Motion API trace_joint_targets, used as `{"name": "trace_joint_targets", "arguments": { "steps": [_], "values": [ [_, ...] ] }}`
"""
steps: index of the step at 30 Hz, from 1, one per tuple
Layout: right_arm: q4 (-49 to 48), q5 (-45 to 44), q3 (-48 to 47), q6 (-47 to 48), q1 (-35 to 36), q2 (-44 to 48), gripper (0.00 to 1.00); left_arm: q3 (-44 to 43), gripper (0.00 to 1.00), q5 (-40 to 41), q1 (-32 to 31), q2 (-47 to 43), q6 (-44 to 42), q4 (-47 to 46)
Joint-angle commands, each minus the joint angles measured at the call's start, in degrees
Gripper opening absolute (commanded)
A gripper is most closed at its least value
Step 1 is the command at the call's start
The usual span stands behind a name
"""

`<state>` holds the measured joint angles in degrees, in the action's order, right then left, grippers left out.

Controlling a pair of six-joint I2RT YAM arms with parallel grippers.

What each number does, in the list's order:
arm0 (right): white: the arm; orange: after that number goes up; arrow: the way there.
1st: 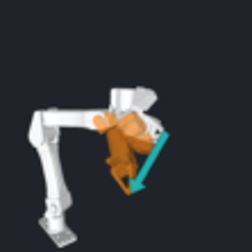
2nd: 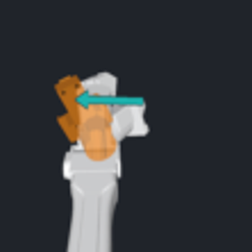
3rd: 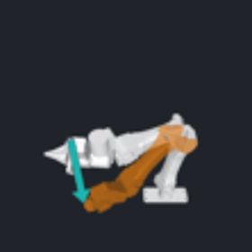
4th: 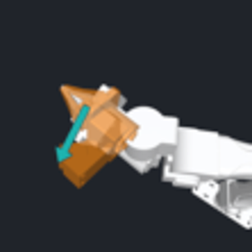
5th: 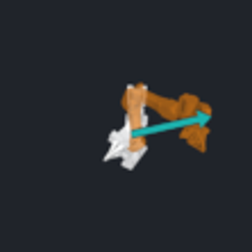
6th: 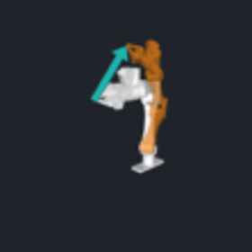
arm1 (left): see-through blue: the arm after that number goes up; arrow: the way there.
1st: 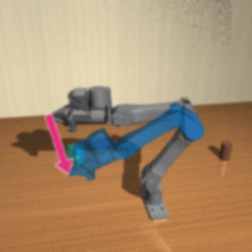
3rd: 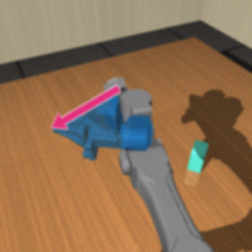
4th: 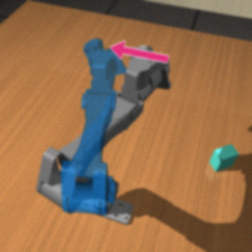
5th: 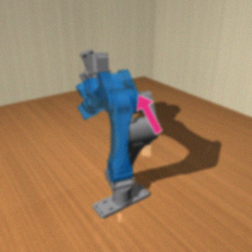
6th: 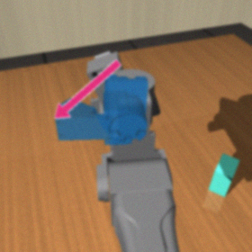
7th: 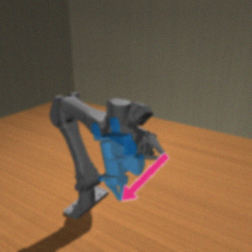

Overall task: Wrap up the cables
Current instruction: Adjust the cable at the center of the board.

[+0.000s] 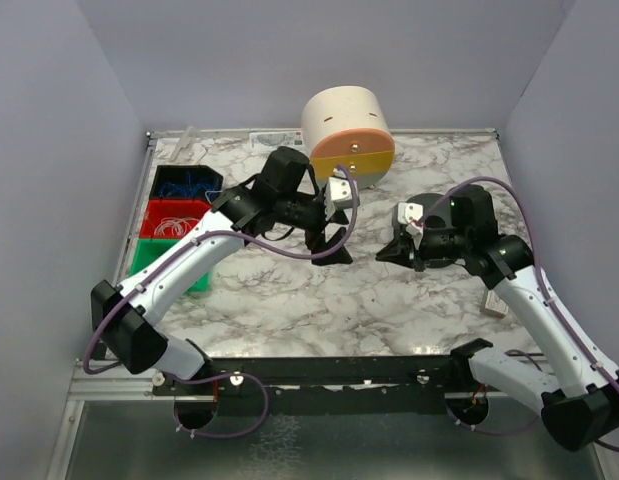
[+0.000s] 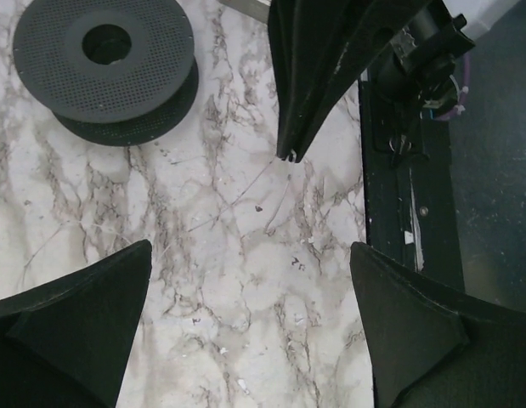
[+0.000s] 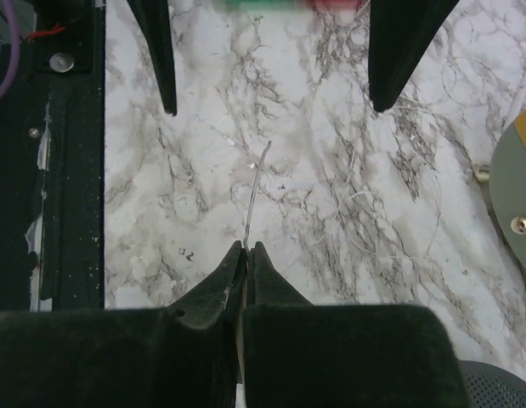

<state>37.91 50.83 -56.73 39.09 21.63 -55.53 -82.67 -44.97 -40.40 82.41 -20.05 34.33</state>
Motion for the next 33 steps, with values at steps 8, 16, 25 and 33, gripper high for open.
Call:
{"name": "trace_joint_targets", "arguments": {
  "steps": [8,16,25,33],
  "values": [
    [3.85,7.92,-3.14,0.64,-0.26,-4.65,0.01,-3.71,0.87,4.61,-6.22,5.43,-5.52,4.79],
    [1.68,7.81,-1.50,-0.34,-0.27,-5.21,0.01,-5.96,0.48,4.10,-7.24,7.65,-4.86,4.97],
    [-0.57,6.80,-0.39,-2.03,-0.27,-4.88,0.01,-6.84,0.03,4.28,-7.66,8.17,-4.07,5.14],
    [-9.82,-0.76,1.66,-9.95,-0.26,-4.73,0.10,-6.29,0.00,7.85,-7.54,7.97,2.99,0.00]
  ]
}}
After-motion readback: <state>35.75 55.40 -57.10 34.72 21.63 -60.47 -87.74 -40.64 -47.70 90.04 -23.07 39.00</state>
